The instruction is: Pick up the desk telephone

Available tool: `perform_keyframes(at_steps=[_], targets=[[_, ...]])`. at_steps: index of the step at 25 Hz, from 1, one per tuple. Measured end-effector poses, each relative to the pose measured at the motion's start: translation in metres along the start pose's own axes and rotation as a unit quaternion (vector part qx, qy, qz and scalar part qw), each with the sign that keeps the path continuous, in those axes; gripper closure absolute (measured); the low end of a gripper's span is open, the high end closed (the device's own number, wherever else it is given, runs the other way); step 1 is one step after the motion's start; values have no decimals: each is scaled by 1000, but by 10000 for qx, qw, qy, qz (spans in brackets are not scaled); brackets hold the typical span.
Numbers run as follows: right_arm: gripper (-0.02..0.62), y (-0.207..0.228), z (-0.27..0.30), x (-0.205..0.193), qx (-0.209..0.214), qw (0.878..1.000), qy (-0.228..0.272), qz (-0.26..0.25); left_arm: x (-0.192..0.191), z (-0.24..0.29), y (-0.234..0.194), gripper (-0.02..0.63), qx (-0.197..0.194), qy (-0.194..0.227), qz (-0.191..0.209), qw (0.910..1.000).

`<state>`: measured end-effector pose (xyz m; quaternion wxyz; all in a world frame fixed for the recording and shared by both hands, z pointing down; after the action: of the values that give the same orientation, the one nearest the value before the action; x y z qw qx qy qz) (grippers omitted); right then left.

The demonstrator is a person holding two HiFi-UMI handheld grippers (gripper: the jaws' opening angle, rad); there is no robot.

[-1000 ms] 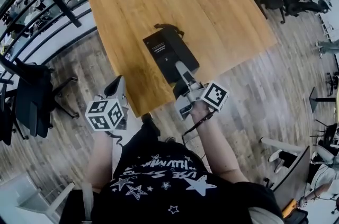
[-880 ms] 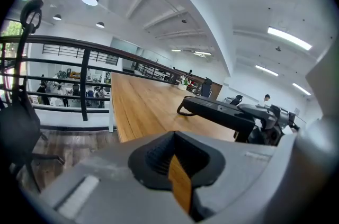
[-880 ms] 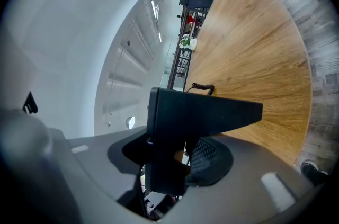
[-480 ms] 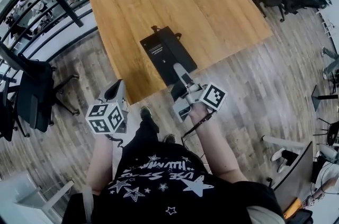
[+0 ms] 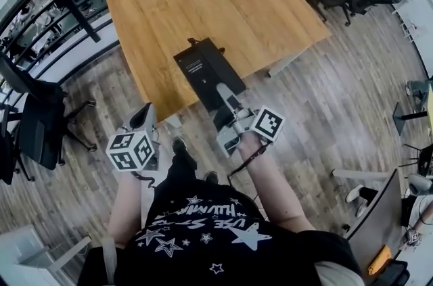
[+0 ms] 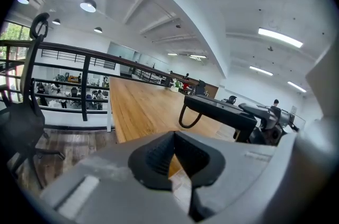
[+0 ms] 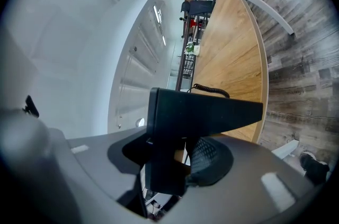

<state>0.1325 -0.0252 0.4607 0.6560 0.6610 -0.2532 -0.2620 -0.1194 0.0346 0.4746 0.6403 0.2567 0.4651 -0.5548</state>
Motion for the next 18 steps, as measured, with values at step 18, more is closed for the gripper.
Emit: perform_keyframes(at_steps=[18], targets=[[405,-5,-91,-23,321,9995,5,62,-28,-57,64,604,32,266,111,9996]])
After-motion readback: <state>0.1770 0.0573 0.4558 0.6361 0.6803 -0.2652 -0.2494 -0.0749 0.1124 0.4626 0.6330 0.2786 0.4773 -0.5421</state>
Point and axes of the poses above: the fingertips, and each gripper's own axes: z forward along the fingers, y to its right, x out of its top, the point moved 5 cm from there along -z, backward along the fingers, and after that the axes turned 10 degrees about z, right-handed, at the moved point
